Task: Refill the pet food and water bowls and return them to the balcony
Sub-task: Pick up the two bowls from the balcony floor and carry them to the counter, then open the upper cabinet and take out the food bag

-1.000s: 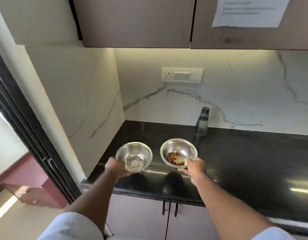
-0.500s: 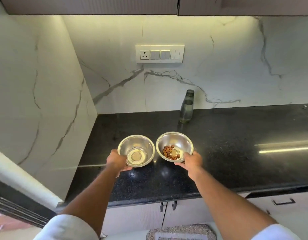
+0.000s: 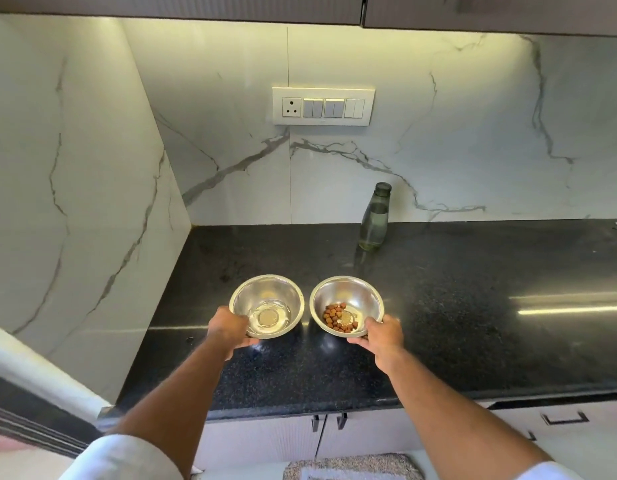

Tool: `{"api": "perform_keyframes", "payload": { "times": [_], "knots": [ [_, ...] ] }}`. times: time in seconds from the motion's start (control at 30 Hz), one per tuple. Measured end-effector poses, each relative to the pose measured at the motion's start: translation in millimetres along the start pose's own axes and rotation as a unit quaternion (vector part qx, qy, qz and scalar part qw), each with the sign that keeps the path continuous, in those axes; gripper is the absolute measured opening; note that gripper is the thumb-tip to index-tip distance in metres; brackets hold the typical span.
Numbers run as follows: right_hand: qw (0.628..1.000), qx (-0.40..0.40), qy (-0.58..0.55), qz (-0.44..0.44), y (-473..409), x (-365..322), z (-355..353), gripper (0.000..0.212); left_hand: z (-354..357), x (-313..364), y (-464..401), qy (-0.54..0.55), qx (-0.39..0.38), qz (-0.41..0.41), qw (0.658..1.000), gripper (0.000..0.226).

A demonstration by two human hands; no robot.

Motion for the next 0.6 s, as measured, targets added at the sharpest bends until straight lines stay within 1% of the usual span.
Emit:
{"api": "perform_keyframes", "payload": {
  "times": [0.17,0.23,0.3,0.37,0.4,0.43,0.5,0.53,0.6],
  "knots": [
    [1.000,-0.010,0.012,0.016,-4.4,2.2,-0.6,0.034,0.3,0.5,3.7,-0.023,0.004,-0.006,1.000,0.034],
    [1.000,-0.014,0.023,0.015,-6.4,2.0,-3.1,0.030,-4.2,2.4,5.6,-0.065,0.033,-0.004,0.997,0.033],
    [0.999,-0.022,0.040,0.018,-10.3,2.6,-5.0,0.024,-12.6,6.6,9.8,-0.141,0.084,0.003,0.986,0.038],
    [0.997,-0.028,0.074,0.015,-14.3,2.1,-6.2,0.020,-20.2,15.6,19.4,-0.186,0.117,0.012,0.975,0.042],
    [0.993,-0.023,0.115,-0.001,-14.4,-1.1,-6.3,0.023,-23.7,20.9,23.4,-0.192,0.124,0.020,0.973,0.043],
    [0.984,-0.012,0.174,-0.031,-14.4,-8.1,-5.3,0.030,-27.6,27.9,26.3,-0.193,0.131,0.031,0.972,0.044],
    [0.947,0.018,0.302,-0.107,-10.4,-28.5,-1.9,0.050,-35.4,42.6,29.2,-0.186,0.142,0.060,0.970,0.047],
    [0.927,0.026,0.346,-0.145,-6.3,-40.3,1.6,0.059,-39.4,50.7,31.3,-0.184,0.150,0.077,0.968,0.051],
    [0.899,0.017,0.382,-0.214,6.5,-65.7,14.8,0.074,-49.2,70.3,38.8,-0.182,0.170,0.112,0.962,0.056]
  ]
}}
Point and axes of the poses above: each hand's wrist, its own y-axis away from the middle knuckle, its own z-axis out of the palm, x = y × z, the point moved 5 cm from there along -y, towards the middle knuckle, and after that the axes turned 13 degrees about -y, right-handed, at the moved point
